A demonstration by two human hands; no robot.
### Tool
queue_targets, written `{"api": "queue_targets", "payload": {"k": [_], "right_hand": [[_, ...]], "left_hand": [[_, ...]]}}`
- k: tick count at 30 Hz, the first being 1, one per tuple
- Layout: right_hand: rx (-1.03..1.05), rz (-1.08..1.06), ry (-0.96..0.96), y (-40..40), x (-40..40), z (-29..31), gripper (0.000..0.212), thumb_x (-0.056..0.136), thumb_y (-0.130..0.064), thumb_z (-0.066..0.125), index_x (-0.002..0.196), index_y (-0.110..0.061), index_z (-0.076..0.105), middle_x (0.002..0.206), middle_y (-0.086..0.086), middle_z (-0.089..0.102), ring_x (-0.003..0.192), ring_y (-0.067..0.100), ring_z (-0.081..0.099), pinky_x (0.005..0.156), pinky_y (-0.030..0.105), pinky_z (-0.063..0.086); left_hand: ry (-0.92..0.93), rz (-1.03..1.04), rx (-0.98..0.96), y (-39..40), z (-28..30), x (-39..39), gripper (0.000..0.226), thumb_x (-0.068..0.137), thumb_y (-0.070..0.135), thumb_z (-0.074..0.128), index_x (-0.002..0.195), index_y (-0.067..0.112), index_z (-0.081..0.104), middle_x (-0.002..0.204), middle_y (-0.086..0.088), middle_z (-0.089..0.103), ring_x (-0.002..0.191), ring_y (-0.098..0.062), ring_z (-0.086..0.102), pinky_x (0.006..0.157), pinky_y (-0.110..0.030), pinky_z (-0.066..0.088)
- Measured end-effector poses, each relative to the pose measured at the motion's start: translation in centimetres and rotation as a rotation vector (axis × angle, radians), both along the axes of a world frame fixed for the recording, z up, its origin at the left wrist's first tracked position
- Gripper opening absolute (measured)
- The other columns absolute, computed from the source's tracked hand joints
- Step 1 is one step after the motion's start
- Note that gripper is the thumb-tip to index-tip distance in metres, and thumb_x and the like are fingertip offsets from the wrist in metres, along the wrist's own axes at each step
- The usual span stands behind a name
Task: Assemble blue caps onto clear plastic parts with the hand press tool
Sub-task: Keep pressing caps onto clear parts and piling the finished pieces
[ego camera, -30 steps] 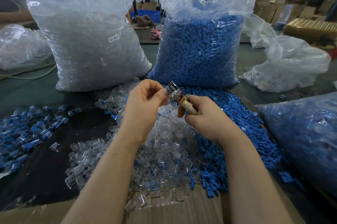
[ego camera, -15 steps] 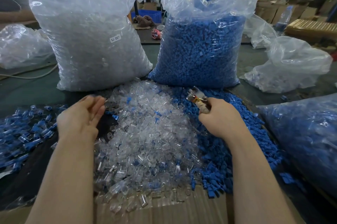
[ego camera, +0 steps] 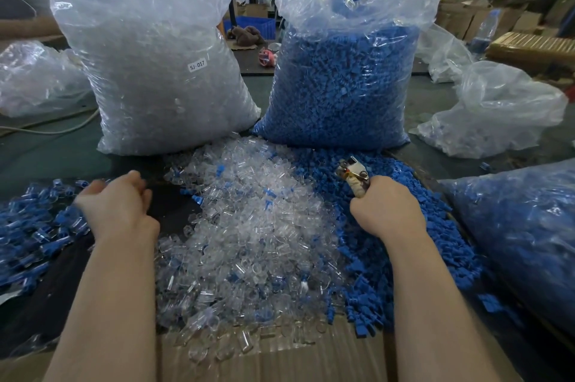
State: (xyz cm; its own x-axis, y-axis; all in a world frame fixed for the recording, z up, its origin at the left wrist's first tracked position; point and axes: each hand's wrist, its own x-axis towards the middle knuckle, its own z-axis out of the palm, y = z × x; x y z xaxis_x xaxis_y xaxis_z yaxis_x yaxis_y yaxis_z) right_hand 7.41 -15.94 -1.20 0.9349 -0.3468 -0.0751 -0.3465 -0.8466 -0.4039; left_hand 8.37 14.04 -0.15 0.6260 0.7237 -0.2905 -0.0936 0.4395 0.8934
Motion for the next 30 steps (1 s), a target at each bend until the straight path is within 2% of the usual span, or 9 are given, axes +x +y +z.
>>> {"api": "queue_targets", "payload": {"k": [4, 6, 9, 13, 17, 20, 24, 27, 30], "right_hand": [[-0.032, -0.018, 0.014, 0.4, -0.1, -0.2, 0.017, 0.087, -0.023, 0.058, 0.08, -0.016, 0.044, 0.077, 0.004, 0.05, 0.063, 0.02, 0.045, 0.053, 0.03, 0.033], [-0.055, -0.003, 0.041, 0.7, -0.1, -0.2, 0.022, 0.087, -0.023, 0.059, 0.075, -0.016, 0.042, 0.078, 0.004, 0.05, 0.064, 0.021, 0.046, 0.057, 0.031, 0.035], [-0.069, 0.02, 0.056, 1.1, -0.2, -0.3, 0.02, 0.085, -0.021, 0.06, 0.077, -0.016, 0.043, 0.079, 0.004, 0.049, 0.071, 0.025, 0.05, 0.061, 0.032, 0.038], [-0.067, 0.026, 0.045, 1.1, -0.2, -0.2, 0.021, 0.086, -0.019, 0.06, 0.074, -0.016, 0.042, 0.073, 0.003, 0.049, 0.06, 0.018, 0.045, 0.049, 0.029, 0.029], [-0.057, 0.008, 0.026, 1.1, -0.2, -0.2, 0.019, 0.084, -0.016, 0.06, 0.074, -0.016, 0.043, 0.073, 0.004, 0.05, 0.06, 0.017, 0.045, 0.047, 0.029, 0.028], [-0.06, 0.01, 0.027, 1.0, -0.2, -0.3, 0.019, 0.084, -0.015, 0.059, 0.073, -0.015, 0.043, 0.072, 0.004, 0.051, 0.06, 0.018, 0.045, 0.047, 0.028, 0.028], [-0.061, 0.001, 0.044, 1.0, 0.0, -0.3, 0.021, 0.085, -0.017, 0.06, 0.074, -0.015, 0.043, 0.073, 0.005, 0.051, 0.06, 0.019, 0.046, 0.047, 0.029, 0.027], [-0.059, -0.017, 0.054, 0.9, 0.1, -0.3, 0.022, 0.087, -0.02, 0.061, 0.075, -0.015, 0.044, 0.073, 0.004, 0.052, 0.06, 0.02, 0.047, 0.047, 0.03, 0.029], [-0.058, -0.029, 0.05, 0.7, 0.1, -0.3, 0.023, 0.088, -0.023, 0.062, 0.075, -0.015, 0.045, 0.073, 0.005, 0.053, 0.061, 0.021, 0.048, 0.047, 0.029, 0.029]], "left_hand": [[0.354, -0.573, 0.657, -1.5, -0.7, 0.4, 0.024, 0.09, 0.025, 0.068, 0.112, 0.014, 0.064, 0.1, -0.005, 0.065, 0.082, -0.012, 0.056, 0.071, -0.031, 0.043], [0.574, -0.775, 0.934, -2.5, -0.8, 0.2, 0.038, 0.087, 0.042, 0.069, 0.115, 0.017, 0.06, 0.113, -0.008, 0.061, 0.092, -0.021, 0.058, 0.08, -0.035, 0.045], [0.736, -0.821, 1.189, -3.6, -1.3, 0.2, 0.053, 0.087, 0.047, 0.065, 0.127, 0.016, 0.053, 0.128, -0.014, 0.055, 0.108, -0.032, 0.057, 0.093, -0.042, 0.05], [0.597, -0.796, 1.138, -4.1, -1.1, 0.2, 0.018, 0.087, 0.03, 0.07, 0.095, 0.018, 0.059, 0.094, -0.006, 0.066, 0.084, -0.022, 0.061, 0.074, -0.035, 0.049], [0.45, -0.744, 1.07, -4.1, -0.4, -0.2, 0.013, 0.086, 0.025, 0.072, 0.077, 0.025, 0.063, 0.077, 0.0, 0.067, 0.064, -0.013, 0.058, 0.054, -0.026, 0.04], [0.346, -0.776, 1.002, -4.7, -0.2, -0.5, 0.011, 0.086, 0.022, 0.072, 0.077, 0.027, 0.068, 0.082, 0.003, 0.07, 0.072, -0.014, 0.065, 0.061, -0.029, 0.051], [0.253, -0.841, 0.995, -5.5, -0.1, -0.4, 0.009, 0.081, 0.026, 0.079, 0.084, 0.028, 0.07, 0.081, 0.007, 0.07, 0.07, -0.007, 0.063, 0.057, -0.022, 0.044], [0.125, -0.874, 0.911, -6.5, -0.1, -0.3, 0.009, 0.081, 0.025, 0.078, 0.087, 0.03, 0.072, 0.077, 0.009, 0.073, 0.071, -0.006, 0.068, 0.067, -0.024, 0.051], [0.032, -0.874, 0.806, -7.9, 0.0, -0.4, 0.011, 0.086, 0.024, 0.074, 0.096, 0.026, 0.069, 0.076, 0.007, 0.074, 0.069, -0.005, 0.07, 0.059, -0.017, 0.049]]}}
